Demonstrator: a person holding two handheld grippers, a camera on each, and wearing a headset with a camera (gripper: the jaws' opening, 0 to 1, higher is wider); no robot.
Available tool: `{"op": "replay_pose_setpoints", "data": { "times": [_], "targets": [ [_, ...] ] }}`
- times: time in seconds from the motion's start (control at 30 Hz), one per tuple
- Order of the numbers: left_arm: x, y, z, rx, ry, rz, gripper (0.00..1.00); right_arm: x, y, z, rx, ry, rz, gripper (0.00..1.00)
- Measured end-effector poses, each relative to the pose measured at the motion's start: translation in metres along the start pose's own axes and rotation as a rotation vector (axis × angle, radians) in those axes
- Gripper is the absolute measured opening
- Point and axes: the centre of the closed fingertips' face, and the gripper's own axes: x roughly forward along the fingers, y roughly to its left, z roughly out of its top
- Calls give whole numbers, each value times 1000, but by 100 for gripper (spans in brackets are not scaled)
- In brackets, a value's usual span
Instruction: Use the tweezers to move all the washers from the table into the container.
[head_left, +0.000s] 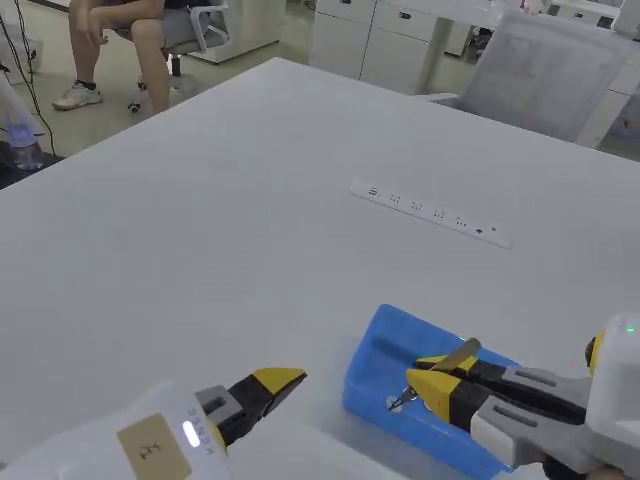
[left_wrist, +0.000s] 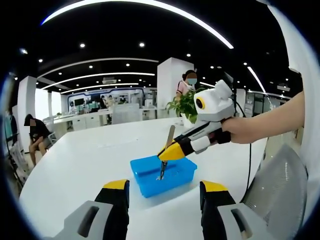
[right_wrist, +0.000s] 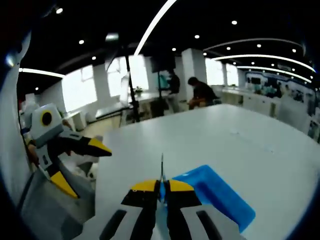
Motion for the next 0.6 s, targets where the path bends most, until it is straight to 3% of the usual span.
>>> {"op": "replay_pose_setpoints", "data": {
  "times": [0.17,0.33,0.6],
  "targets": [
    [0,0,0,1,0,1,56,9,-12,3,22,-8,-23,3],
    [0,0,0,0,3,0,55,22,-29,-6,61,26,-67,3],
    [0,-1,-1,-1,6,-6,54,35,-42,-16,80,57,-78,3]
  ]
}}
